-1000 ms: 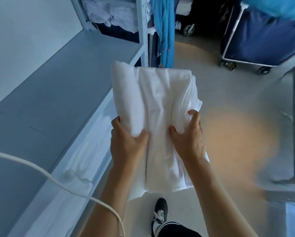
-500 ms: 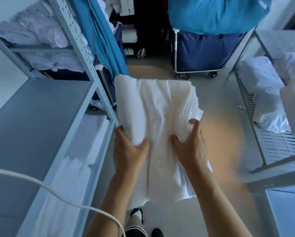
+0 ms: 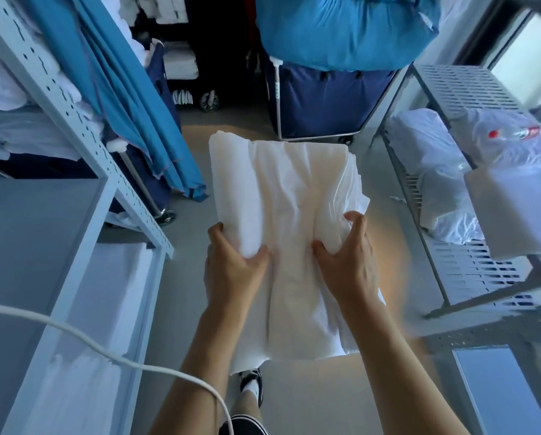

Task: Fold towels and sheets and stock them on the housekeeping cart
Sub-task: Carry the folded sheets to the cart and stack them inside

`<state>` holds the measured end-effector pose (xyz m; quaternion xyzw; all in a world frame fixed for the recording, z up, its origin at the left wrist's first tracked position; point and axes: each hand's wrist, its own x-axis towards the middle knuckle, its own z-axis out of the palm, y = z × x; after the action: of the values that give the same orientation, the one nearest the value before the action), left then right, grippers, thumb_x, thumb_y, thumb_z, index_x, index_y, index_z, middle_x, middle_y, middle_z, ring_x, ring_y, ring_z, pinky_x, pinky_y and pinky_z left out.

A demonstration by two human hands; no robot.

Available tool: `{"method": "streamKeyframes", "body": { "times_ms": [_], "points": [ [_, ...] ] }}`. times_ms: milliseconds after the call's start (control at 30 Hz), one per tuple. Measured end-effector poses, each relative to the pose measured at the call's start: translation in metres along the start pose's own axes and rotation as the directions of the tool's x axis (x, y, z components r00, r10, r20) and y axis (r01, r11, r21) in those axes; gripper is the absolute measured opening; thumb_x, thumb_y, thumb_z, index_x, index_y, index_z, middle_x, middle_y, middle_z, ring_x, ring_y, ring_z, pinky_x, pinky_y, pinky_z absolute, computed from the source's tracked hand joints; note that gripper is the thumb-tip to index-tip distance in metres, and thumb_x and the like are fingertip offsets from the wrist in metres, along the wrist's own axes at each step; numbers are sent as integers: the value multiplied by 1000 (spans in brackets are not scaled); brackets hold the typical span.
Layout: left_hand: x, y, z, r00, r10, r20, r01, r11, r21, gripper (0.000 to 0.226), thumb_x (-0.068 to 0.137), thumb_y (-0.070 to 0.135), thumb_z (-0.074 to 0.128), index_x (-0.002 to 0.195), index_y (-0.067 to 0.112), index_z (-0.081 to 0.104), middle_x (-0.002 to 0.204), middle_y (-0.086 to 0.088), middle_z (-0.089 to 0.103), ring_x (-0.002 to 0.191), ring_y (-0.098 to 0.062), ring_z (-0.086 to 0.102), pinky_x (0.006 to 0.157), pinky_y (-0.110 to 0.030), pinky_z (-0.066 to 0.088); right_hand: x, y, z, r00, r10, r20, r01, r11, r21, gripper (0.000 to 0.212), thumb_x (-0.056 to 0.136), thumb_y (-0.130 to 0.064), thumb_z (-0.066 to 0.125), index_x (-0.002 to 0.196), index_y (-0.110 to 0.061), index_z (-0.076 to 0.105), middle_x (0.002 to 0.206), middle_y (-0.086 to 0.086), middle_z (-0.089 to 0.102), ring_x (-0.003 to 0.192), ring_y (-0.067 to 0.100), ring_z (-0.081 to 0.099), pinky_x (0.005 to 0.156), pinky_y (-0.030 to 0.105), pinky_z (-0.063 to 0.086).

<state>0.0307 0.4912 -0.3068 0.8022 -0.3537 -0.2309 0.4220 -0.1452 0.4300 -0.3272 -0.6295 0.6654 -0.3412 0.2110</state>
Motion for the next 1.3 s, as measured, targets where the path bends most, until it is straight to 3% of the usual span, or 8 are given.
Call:
{"method": "streamKeyframes", "body": {
  "times_ms": [433, 700, 867, 1067, 1300],
  "points": [
    [195, 41, 35, 999, 22, 43, -21, 1000, -13, 74, 71, 37, 81, 131, 25, 40, 117, -7, 64, 103, -35, 63, 85, -48, 55, 160, -60, 80, 999, 45, -17, -45, 998, -40, 67, 78, -34, 77, 132, -30, 36, 121, 1, 59, 104, 29, 59, 77, 32, 37],
    [249, 78, 57, 993, 111, 24, -110, 992, -63, 78, 68, 41, 82, 132, 27, 39, 116, -4, 63, 99, -30, 64, 74, -33, 44, 226, -73, 81, 994, 13, -108, -22, 996, -85, 70, 74, -42, 76, 129, -37, 34, 113, 3, 63, 98, 34, 63, 73, 35, 38],
    [279, 114, 74, 985, 170, -5, -169, 980, -109, 77, 70, 34, 82, 133, 22, 40, 114, -5, 62, 97, -30, 64, 80, -43, 57, 276, -81, 75, 991, -14, -132, 6, 998, -62, 70, 73, -43, 74, 129, -36, 33, 115, 1, 62, 101, 34, 63, 74, 36, 37],
    [335, 144, 128, 978, 199, -63, -204, 974, -95, 75, 69, 35, 81, 130, 26, 38, 110, -3, 62, 92, -28, 64, 74, -42, 57, 363, -63, 92, 992, -15, -125, 14, 1000, -10, 69, 73, -47, 71, 130, -38, 33, 116, 0, 63, 96, 34, 63, 73, 36, 38],
    [408, 172, 221, 994, 101, -45, -104, 992, -66, 72, 71, 32, 82, 130, 25, 41, 109, 4, 59, 92, -23, 62, 73, -33, 50, 481, -19, 122, 1000, 11, -11, -11, 1000, -2, 67, 74, -46, 69, 129, -39, 33, 121, -2, 62, 96, 31, 63, 72, 36, 38]
  ]
}}
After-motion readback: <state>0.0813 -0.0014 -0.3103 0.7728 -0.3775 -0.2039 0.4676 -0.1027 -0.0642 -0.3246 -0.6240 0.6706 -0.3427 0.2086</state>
